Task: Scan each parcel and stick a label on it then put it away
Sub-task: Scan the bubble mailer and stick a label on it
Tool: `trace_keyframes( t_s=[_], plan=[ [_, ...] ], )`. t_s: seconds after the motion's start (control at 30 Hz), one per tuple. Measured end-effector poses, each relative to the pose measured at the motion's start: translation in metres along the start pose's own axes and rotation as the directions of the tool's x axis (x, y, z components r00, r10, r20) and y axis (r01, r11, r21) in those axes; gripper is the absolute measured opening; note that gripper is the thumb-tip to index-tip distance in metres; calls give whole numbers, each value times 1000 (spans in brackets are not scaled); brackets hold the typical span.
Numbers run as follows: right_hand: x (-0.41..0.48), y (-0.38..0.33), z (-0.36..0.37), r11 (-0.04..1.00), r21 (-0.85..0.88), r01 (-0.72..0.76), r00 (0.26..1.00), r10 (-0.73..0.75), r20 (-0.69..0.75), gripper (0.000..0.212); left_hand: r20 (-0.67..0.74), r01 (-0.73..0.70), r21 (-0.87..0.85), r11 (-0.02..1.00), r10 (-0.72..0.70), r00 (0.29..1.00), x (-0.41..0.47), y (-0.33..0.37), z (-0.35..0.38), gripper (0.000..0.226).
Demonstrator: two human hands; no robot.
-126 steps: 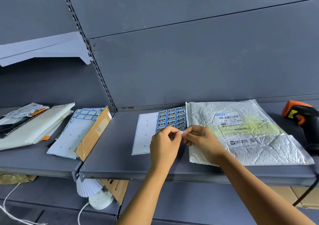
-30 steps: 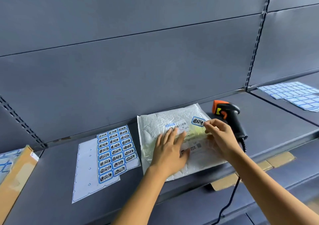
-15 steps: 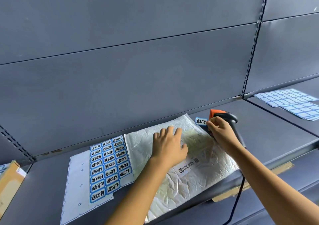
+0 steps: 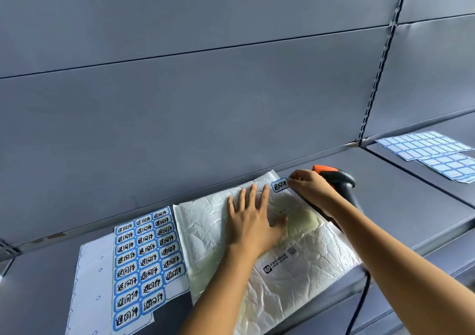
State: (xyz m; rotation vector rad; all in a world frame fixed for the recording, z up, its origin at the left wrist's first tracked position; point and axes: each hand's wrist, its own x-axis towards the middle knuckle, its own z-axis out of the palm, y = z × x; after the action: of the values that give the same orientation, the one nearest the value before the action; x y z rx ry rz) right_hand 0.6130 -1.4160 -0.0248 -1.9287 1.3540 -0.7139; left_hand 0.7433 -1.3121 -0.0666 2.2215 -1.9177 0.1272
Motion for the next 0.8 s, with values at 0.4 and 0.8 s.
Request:
trace_keyframes(
  t_s=[0.4,0.8],
  plan=[
    [7,-2,2,998,7,-61,996,60,67,11,16,4,-9,1000,-4,1000,1,-1,0,90],
    [1,20,10,999,-34,2,999,-3,-33,11,146,-5,86,996,-8,989,9,7,-14,81]
  ],
)
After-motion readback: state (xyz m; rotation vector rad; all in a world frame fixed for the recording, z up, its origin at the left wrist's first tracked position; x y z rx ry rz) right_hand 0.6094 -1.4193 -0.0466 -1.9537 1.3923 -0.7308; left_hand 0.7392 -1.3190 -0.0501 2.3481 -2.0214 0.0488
